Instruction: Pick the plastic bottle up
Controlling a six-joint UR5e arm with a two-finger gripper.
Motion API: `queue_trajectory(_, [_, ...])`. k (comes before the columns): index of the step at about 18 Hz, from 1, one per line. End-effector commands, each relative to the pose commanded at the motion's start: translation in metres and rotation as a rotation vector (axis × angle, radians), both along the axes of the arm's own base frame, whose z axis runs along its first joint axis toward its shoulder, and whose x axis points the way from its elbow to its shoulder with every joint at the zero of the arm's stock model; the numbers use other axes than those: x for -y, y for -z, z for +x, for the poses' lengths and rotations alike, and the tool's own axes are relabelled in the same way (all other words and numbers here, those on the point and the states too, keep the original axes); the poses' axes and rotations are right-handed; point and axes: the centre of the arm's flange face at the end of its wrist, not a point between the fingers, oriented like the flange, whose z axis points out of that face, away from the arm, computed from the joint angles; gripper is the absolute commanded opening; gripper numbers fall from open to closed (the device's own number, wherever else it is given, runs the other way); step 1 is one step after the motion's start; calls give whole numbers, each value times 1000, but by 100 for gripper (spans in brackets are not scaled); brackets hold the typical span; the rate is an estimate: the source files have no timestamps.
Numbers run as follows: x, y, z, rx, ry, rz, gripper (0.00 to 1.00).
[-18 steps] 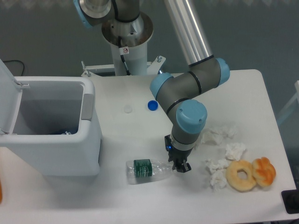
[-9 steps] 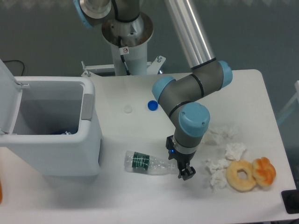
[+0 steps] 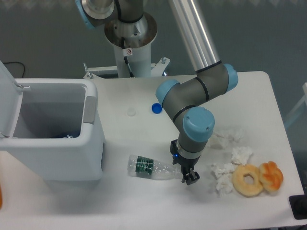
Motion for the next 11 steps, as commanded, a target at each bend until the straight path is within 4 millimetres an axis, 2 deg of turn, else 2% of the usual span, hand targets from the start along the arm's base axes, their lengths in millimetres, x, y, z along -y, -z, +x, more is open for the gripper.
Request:
queue_trajectory(3, [-1, -1, 2, -20, 5, -6, 59])
queue_trajectory(8, [-1, -3, 2, -23, -6, -7, 8])
queue_trajectory(11, [-1, -9, 1, -28, -10, -1, 3])
